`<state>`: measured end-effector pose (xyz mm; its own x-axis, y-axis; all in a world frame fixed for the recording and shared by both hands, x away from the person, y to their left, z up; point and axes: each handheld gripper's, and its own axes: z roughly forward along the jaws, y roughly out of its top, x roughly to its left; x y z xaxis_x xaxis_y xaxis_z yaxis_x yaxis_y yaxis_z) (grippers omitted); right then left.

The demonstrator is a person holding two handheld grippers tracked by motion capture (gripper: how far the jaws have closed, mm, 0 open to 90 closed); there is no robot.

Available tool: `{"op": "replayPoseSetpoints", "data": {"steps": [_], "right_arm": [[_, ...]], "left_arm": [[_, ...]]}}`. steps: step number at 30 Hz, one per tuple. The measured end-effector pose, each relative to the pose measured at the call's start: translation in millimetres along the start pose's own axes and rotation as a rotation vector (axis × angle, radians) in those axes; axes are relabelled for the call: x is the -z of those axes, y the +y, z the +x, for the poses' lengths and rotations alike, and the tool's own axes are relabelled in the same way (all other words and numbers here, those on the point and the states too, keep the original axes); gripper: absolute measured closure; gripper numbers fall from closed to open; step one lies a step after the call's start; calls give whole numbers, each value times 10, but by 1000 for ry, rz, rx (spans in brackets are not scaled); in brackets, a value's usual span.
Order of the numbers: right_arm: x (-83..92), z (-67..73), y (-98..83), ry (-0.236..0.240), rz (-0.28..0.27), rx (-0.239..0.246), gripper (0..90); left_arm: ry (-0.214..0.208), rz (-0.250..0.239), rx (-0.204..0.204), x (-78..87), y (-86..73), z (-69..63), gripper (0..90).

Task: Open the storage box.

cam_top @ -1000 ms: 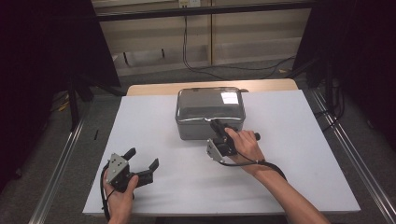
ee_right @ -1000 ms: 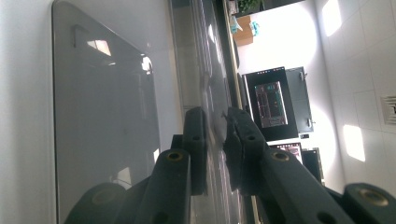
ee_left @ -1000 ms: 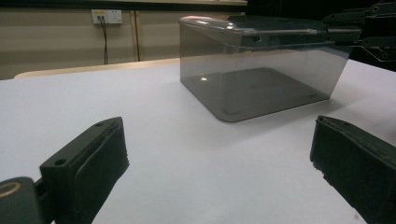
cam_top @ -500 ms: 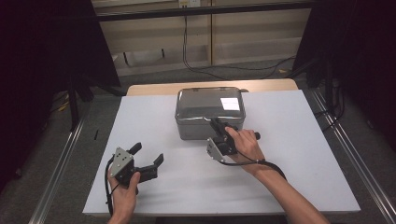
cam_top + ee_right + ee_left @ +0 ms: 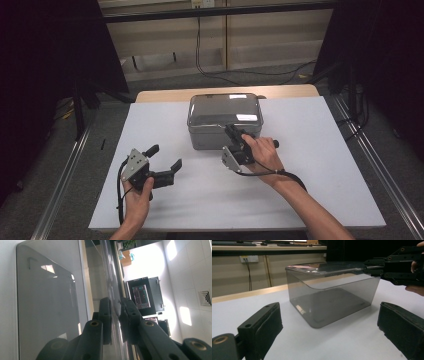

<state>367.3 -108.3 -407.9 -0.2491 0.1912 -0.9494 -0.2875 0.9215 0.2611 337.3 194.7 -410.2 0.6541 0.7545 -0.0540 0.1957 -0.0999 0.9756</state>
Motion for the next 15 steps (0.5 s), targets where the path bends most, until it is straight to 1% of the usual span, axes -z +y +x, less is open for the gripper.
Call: {"op": "replayPoseSetpoints", "data": {"steps": [1, 2, 4, 6, 7, 8, 9, 10, 11, 12, 15], "right_arm": [[-1, -2, 0, -1, 0, 0, 807], [-1, -3, 1, -1, 0, 1, 807], [-2, -7, 3, -3, -1, 0, 807], [-4, -22, 7, -2, 0, 1, 808], [-3, -26, 9, -4, 0, -2, 809], [-3, -26, 9, -4, 0, -2, 809], [-1, -36, 11, -6, 0, -5, 810], [-1, -36, 11, -6, 0, -5, 810], [-2, -42, 10, -7, -2, -6, 810], [-2, -42, 10, -7, -2, -6, 810], [-5, -50, 13, -8, -3, -2, 811]], "left_arm": [[-4, -8, 7, -21, 4, 17, 51], [-12, -13, 4, -36, 11, 41, 51], [13, -8, -3, -73, 42, 80, 43], [26, -14, -9, -107, 68, 110, 41], [26, -18, -5, -129, 79, 126, 41], [26, -23, -3, -144, 91, 145, 41], [17, -33, 5, -167, 101, 159, 38], [9, -36, 2, -187, 112, 172, 38], [14, -34, 3, -205, 123, 177, 38], [13, -30, -18, -221, 134, 192, 38], [6, -31, -21, -266, 145, 210, 32]]}}
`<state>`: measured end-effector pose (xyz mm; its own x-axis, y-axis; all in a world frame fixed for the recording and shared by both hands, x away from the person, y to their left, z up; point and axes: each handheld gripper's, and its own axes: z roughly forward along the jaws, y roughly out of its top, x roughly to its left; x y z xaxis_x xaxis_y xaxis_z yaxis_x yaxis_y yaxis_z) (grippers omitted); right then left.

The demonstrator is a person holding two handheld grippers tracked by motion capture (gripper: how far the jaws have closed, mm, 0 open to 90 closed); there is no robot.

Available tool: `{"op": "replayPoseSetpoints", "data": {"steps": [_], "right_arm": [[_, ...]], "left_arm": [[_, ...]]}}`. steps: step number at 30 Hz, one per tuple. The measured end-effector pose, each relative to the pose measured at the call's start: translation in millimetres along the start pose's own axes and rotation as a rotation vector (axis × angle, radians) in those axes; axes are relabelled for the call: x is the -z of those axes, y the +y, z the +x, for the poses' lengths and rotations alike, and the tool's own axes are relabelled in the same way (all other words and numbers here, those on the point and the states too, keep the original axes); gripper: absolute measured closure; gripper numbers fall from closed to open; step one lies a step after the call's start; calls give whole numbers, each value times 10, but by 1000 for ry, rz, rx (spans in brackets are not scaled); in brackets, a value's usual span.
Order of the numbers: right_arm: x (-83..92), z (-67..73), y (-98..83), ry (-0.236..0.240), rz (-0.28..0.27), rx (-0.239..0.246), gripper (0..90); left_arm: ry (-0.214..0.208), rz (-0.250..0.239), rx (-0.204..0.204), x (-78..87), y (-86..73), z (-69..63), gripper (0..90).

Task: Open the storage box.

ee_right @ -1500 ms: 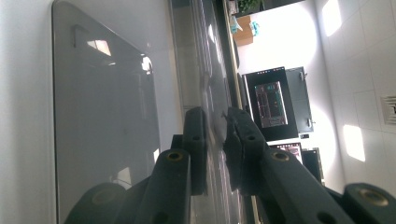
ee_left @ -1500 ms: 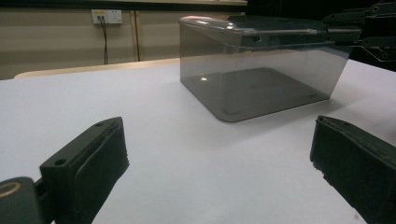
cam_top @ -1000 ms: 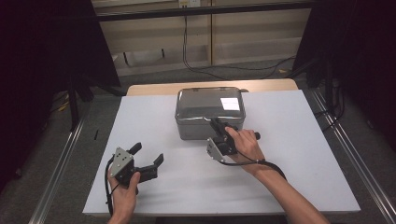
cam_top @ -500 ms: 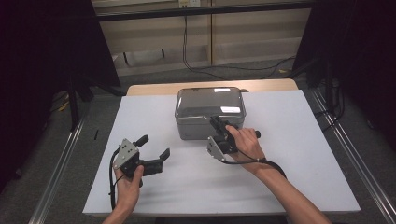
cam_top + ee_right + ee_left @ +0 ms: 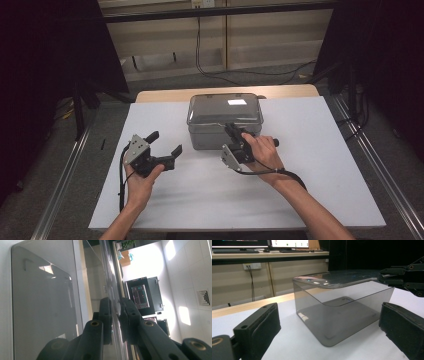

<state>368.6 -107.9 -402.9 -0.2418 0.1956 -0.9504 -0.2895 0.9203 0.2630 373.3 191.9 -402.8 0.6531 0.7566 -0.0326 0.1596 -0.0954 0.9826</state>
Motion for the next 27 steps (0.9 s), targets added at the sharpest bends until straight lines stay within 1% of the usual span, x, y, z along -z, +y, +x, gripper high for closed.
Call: {"op": "replayPoseSetpoints", "data": {"steps": [1, 2, 3, 4, 6, 7, 10, 14, 16, 20, 21, 22, 24, 26, 27], "right_arm": [[1, -6, 3, -1, 3, -5, 811], [1, -6, 3, -1, 3, -5, 811], [1, -10, 4, -1, 3, -5, 811], [0, -18, 5, -2, 1, -1, 812], [2, -18, 5, -1, 3, -3, 812], [2, -19, 5, -2, 2, -3, 812], [3, -20, 4, -4, 2, -8, 812], [-1, -31, 5, -6, -1, -2, 814], [-3, -47, 5, -11, -3, -1, 816], [-4, -66, 11, -17, -4, -4, 818], [-5, -75, 13, -19, -3, -5, 818], [-5, -75, 13, -19, -3, -5, 818], [-10, -90, 14, -22, -8, -6, 819], [-9, -90, 14, -22, -6, -7, 819], [-11, -92, 14, -22, -8, -3, 819]], "left_arm": [[-2, 2, -7, -15, 5, 7, 28], [-7, 0, -4, -30, 8, 8, 28], [-17, -5, -12, -43, 12, 12, 26], [-28, -10, -15, -61, 15, 10, 19], [-70, -10, -18, -99, 23, 11, 15], [-75, -7, -22, -122, 27, 3, 17], [-70, -1, -53, -206, 35, -6, 32], [-55, -6, -58, -303, 49, 6, 38], [-48, -8, -79, -340, 68, 13, 39], [-32, -7, -82, -399, 97, 44, 45], [-31, -5, -84, -414, 102, 52, 48], [-30, -2, -95, -424, 108, 63, 48], [-31, -11, -103, -453, 112, 84, 70], [-27, -9, -95, -481, 104, 98, 70], [-23, -7, -107, -505, 95, 111, 70]]}}
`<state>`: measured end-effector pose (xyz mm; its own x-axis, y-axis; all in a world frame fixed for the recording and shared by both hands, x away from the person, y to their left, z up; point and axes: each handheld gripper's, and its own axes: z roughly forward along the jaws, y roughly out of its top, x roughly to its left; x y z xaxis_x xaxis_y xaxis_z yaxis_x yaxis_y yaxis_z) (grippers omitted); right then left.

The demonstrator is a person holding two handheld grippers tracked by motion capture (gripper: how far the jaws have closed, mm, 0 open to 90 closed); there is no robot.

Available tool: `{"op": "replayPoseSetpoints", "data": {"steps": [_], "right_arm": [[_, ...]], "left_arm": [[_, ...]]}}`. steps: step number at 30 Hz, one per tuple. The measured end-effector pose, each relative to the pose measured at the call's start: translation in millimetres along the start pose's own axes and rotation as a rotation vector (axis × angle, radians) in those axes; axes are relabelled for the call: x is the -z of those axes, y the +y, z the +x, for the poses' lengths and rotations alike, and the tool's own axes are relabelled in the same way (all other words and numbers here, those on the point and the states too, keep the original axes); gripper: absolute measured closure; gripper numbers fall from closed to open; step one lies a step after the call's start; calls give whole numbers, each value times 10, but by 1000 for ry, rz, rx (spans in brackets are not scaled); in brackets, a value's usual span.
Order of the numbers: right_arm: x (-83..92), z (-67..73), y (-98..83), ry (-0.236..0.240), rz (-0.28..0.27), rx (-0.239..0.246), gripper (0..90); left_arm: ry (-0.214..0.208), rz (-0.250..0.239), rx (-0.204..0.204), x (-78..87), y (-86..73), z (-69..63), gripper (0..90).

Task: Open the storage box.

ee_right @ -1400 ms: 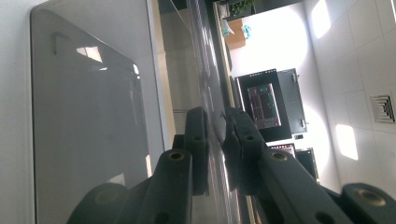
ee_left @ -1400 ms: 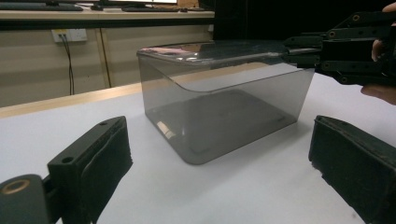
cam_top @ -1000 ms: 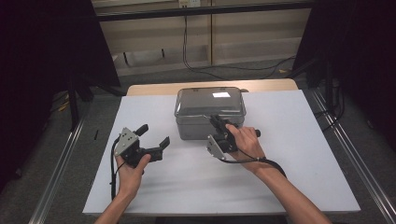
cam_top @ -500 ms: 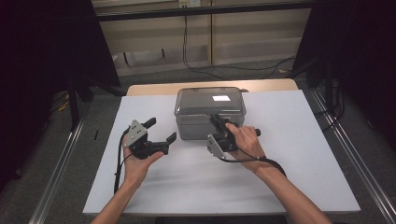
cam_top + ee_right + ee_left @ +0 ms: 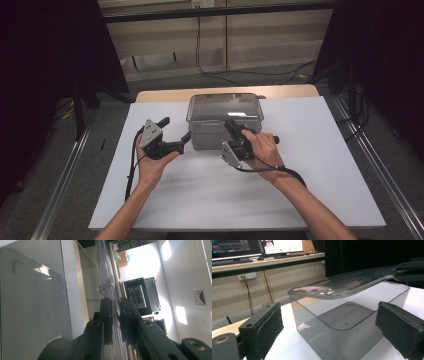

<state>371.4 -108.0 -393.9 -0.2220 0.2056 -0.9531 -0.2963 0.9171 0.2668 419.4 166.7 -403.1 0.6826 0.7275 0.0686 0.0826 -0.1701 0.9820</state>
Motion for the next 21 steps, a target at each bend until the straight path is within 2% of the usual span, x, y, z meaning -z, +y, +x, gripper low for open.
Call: {"op": "replayPoseSetpoints", "data": {"steps": [7, 10, 14, 17, 21], "right_arm": [[3, -16, 1, -7, 5, -10, 820], [1, -20, 1, -9, 5, -11, 821], [0, -47, 3, -10, 4, -9, 822], [-7, -69, 10, -12, 3, -14, 824], [-10, -82, 7, -14, 3, -18, 824]], "left_arm": [[4, 11, -3, -126, -66, 53, 103], [13, 18, -35, -185, -45, 74, 108], [4, 1, -30, -248, -12, 80, 127], [9, 10, -64, -288, 14, 89, 167], [10, -4, -66, -341, 38, 82, 209]]}}
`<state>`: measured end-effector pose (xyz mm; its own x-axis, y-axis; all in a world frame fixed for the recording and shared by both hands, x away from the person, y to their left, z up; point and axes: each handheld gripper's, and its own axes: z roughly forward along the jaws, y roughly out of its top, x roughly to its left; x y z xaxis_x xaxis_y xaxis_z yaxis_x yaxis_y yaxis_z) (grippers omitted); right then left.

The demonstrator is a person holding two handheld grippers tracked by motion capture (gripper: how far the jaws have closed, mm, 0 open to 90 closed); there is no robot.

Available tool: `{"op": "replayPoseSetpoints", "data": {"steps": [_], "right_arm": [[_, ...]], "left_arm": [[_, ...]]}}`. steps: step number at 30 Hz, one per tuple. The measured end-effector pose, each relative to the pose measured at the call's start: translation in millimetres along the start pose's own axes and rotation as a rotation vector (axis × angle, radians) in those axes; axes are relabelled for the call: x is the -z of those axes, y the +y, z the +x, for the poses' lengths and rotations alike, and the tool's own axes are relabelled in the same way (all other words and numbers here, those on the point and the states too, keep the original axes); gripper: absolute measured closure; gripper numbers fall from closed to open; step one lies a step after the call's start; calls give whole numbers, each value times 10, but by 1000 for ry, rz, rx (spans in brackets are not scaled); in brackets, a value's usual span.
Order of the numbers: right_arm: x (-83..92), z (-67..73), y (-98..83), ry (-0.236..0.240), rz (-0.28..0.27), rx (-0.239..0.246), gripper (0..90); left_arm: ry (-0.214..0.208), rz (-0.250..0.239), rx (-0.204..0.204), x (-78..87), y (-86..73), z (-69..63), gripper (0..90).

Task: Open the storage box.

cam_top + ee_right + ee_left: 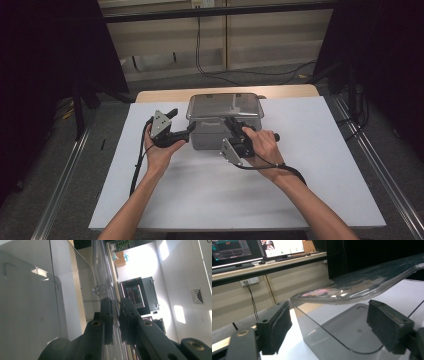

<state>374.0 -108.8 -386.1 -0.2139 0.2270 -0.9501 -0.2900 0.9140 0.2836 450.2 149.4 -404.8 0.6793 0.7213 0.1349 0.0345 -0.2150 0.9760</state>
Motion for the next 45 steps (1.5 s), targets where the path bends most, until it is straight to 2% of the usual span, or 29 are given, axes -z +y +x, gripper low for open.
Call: {"op": "replayPoseSetpoints", "data": {"steps": [7, 9, 15, 17, 20, 25, 28, 29, 38, 45], "right_arm": [[-1, 4, 4, 2, 0, 2, 824], [-3, 3, 4, 2, -1, 1, 823], [-2, -3, -1, 4, -4, -3, 823], [-2, -5, -1, 4, -3, -17, 820], [-2, -2, -3, 8, -4, -13, 819], [2, -4, -4, 13, -2, -27, 816], [-1, -7, -5, 15, -4, -25, 816], [0, -5, -4, 15, -3, -27, 816], [-7, -21, 1, 18, -6, -25, 815], [-3, -20, -9, 27, -4, -35, 805]], "left_arm": [[-3, -12, -8, -43, 12, -2, 295], [-9, -24, 4, -61, 24, -7, 316], [-11, -27, -31, -94, 55, -6, 388], [-25, -31, -23, -105, 56, -18, 415], [-27, -30, -41, -122, 57, -36, 459], [-23, -35, -59, -132, 58, -32, 469], [-11, -39, -60, -141, 57, -16, 413], [-15, -45, -55, -145, 53, -11, 413], [-26, -51, -92, -178, 73, -21, 413], [-39, -60, -93, -213, 79, -24, 465]]}}
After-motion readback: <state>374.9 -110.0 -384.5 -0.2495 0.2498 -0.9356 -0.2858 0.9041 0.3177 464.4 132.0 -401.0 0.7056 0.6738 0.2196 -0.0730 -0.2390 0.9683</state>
